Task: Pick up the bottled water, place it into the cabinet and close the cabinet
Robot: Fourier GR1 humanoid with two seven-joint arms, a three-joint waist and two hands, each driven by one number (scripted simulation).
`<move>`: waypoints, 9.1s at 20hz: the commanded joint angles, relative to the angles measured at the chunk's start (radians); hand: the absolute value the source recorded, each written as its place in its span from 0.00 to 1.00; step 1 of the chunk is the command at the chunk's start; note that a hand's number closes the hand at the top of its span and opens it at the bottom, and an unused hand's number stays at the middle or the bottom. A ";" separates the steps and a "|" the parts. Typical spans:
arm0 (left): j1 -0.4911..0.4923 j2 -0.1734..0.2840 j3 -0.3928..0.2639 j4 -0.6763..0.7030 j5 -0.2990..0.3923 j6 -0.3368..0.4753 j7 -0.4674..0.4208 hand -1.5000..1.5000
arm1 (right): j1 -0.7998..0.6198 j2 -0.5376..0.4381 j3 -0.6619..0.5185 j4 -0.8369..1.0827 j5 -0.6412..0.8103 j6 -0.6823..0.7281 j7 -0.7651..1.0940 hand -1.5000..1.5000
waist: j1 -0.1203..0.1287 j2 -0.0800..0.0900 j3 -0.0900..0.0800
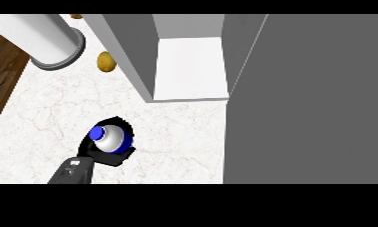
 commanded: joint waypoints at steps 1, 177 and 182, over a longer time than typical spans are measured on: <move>0.018 -0.026 -0.037 0.020 -0.018 -0.138 -0.147 1.00 | 0.011 -0.006 -0.016 -0.061 -0.023 -0.010 0.034 0.00 | 0.009 0.000 0.000; 0.680 0.508 -0.317 -1.448 1.022 0.439 0.263 0.00 | -0.308 -0.243 0.557 -0.056 0.086 0.221 0.245 1.00 | 0.165 0.010 -0.012; 0.691 0.536 -0.315 -1.464 1.037 0.392 0.277 0.00 | -0.366 -0.247 0.519 -0.045 0.062 0.214 0.278 1.00 | 0.209 0.023 -0.015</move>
